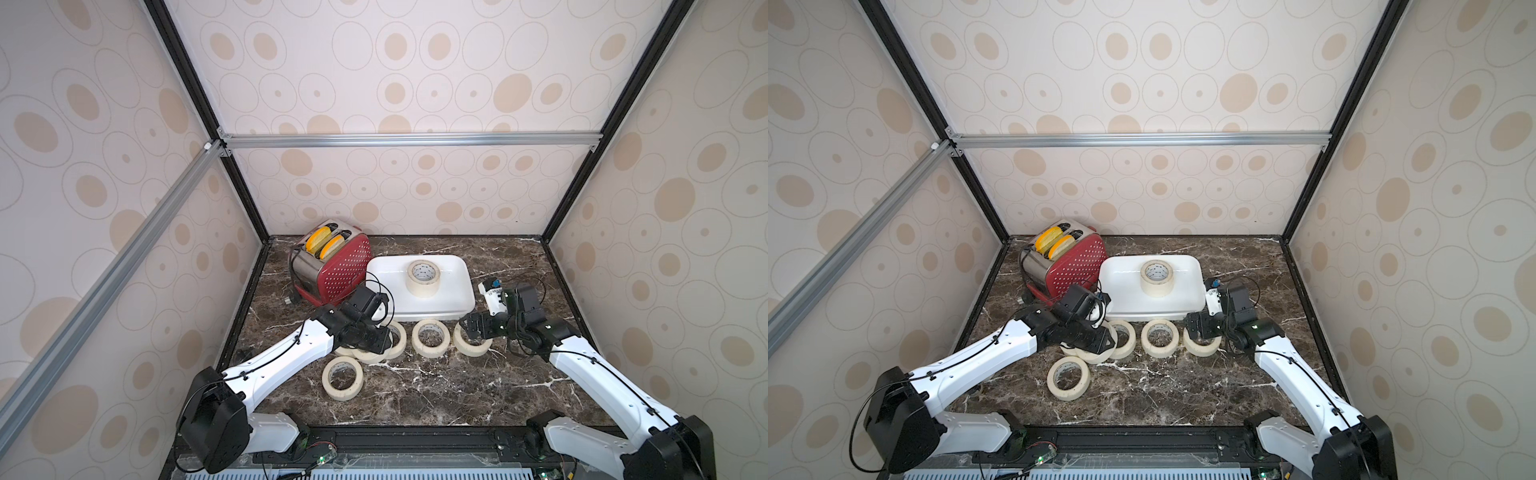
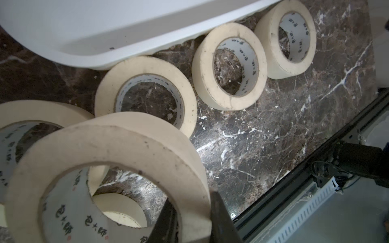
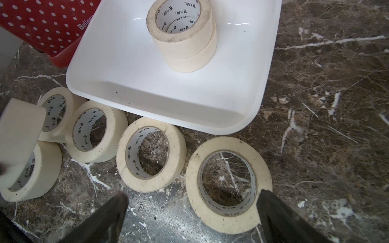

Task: Take out the art tape in the storage box
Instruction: Place the art tape at the center of the board.

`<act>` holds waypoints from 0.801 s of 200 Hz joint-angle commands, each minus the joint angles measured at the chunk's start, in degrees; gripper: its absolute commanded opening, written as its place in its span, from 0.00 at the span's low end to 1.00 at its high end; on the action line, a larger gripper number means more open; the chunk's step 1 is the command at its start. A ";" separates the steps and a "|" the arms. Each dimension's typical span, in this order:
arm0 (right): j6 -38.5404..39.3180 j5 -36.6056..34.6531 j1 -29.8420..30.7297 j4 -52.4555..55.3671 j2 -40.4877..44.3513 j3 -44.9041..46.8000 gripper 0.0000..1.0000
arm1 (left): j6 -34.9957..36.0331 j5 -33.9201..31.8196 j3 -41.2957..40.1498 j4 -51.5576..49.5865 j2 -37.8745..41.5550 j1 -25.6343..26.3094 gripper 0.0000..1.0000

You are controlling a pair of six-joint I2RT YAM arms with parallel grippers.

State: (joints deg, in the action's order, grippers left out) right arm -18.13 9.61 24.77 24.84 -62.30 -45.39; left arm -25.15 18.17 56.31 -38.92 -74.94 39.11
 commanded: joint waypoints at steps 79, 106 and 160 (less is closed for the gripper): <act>0.82 1.09 -0.52 0.03 -2.03 -3.09 1.00 | 1.79 10.74 -2.37 -5.22 2.30 4.65 0.16; 0.86 1.12 -0.52 0.11 -2.08 -3.26 1.00 | 2.41 11.74 -2.09 -5.20 0.61 7.17 0.16; 2.07 -0.82 -0.54 1.76 -0.70 -3.74 1.00 | 3.83 15.31 -2.06 -5.27 -2.04 7.73 0.17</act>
State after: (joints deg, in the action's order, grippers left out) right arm -17.06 10.04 24.43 25.36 -64.07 -47.48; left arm -23.44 30.41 53.54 -43.42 -75.70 46.15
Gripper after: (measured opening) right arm 0.995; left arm 0.237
